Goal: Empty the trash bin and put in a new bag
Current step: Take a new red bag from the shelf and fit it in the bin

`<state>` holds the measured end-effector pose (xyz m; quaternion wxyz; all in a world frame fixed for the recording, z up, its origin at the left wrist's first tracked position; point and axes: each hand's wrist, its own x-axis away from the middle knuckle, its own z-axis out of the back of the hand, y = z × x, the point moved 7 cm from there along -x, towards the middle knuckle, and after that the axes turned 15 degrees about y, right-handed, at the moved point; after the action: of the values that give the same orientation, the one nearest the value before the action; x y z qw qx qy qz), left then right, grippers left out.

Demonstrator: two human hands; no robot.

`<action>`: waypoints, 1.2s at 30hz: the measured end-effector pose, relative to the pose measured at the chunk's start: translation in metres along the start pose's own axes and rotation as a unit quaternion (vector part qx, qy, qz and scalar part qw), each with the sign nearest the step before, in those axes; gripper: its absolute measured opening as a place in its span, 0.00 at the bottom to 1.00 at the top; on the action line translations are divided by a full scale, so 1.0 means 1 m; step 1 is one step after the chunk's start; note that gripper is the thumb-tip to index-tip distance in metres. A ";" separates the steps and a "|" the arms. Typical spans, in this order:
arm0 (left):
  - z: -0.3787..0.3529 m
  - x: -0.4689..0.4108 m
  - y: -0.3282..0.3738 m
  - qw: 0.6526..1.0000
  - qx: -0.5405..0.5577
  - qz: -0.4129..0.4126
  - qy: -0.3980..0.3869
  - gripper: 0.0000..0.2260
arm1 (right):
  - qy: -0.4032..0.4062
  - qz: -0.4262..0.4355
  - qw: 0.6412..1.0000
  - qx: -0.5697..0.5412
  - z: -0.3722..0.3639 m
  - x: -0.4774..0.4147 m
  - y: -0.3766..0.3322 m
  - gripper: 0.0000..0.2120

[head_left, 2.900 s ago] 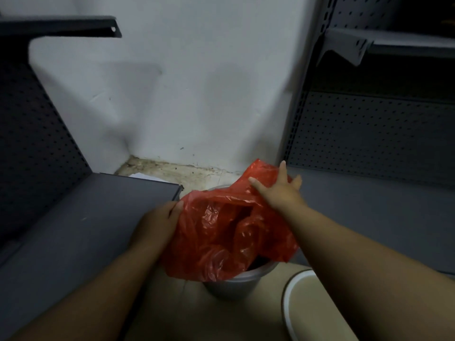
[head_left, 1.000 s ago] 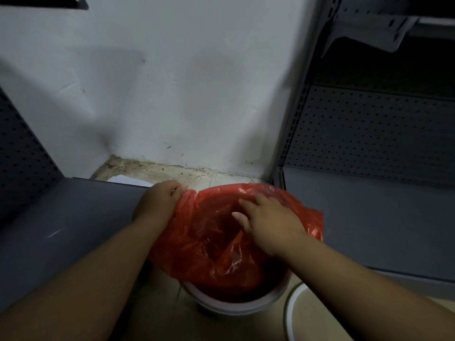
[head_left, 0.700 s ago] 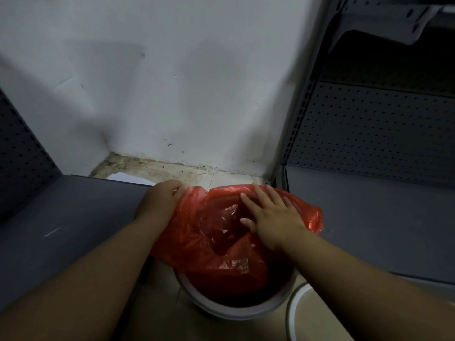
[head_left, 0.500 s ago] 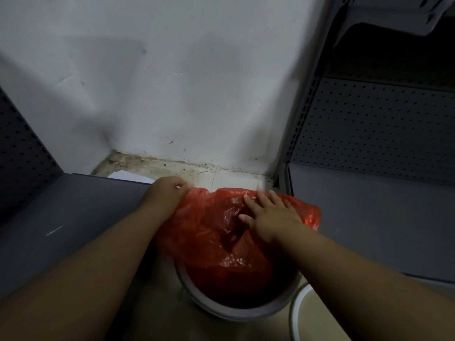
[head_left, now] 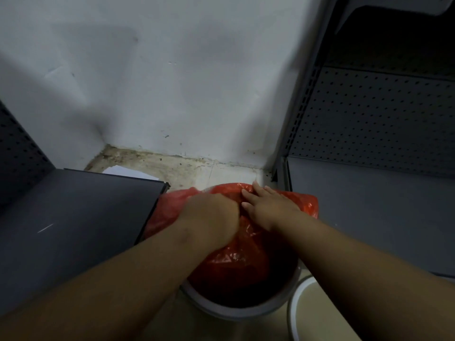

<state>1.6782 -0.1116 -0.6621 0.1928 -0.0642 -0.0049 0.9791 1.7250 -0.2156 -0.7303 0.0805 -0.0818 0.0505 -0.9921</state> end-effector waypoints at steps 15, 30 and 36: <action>-0.072 0.005 -0.076 0.938 0.271 0.212 -0.033 0.27 | 0.040 0.014 0.989 -0.139 -0.004 0.003 0.015 0.30; -0.084 0.061 -0.096 0.833 0.370 0.379 0.160 0.12 | 0.208 -0.153 0.857 -0.445 -0.007 0.064 0.062 0.18; -0.075 0.073 -0.081 0.861 0.336 0.335 0.181 0.17 | 0.270 -0.176 0.901 -0.290 -0.004 0.084 0.069 0.18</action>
<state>1.6516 -0.0105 -0.7422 -0.1392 -0.1694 0.3815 0.8980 1.6529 -0.2969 -0.7288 -0.1394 0.1622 0.3403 -0.9157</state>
